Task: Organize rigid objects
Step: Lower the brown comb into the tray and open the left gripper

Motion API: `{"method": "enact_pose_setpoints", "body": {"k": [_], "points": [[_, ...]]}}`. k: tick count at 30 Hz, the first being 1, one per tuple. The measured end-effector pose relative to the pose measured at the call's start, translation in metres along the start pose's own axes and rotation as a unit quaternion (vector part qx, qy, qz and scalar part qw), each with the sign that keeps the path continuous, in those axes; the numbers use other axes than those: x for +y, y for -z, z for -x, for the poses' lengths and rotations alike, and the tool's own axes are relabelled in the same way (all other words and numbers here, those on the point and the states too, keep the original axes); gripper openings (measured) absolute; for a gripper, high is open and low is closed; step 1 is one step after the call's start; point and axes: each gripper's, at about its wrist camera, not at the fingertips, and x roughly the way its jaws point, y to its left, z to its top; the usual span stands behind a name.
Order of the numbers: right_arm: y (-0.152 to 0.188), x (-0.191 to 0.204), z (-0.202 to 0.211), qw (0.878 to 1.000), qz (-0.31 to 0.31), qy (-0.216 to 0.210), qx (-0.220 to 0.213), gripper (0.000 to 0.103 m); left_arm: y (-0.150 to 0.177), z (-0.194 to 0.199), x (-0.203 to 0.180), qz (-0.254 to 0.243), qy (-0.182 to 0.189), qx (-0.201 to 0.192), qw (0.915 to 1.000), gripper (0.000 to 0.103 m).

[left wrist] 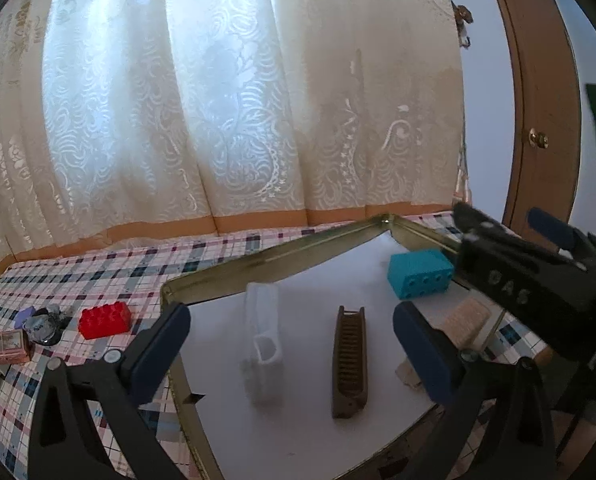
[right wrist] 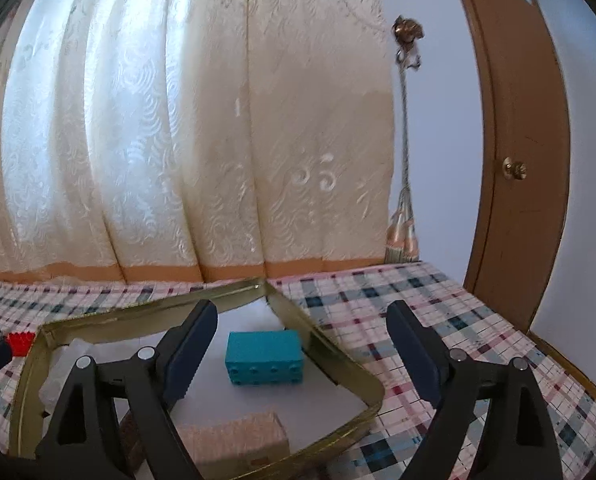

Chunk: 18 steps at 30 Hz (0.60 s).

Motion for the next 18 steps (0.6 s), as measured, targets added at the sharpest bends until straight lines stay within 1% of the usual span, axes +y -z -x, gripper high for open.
{"method": "enact_pose_setpoints", "body": {"k": [5,10,13,18], "points": [[-0.003,-0.004,0.016,0.999,-0.011,0.003,-0.048,0.088,0.002,0.008,0.005,0.016,-0.012,-0.016,0.9997,0.103],[-0.002,-0.006,0.034,0.995,-0.014,0.011,-0.102,0.088,0.004,0.019,0.010,0.029,-0.004,-0.042,0.9987,0.103],[-0.001,-0.005,0.044,0.991,-0.011,0.019,-0.131,0.089,0.006,0.024,0.011,0.027,0.002,-0.044,0.9986,0.103],[0.000,0.011,0.048,0.991,0.026,0.033,-0.130,0.089,0.009,0.028,0.011,0.019,0.007,-0.040,0.9990,0.103]]}}
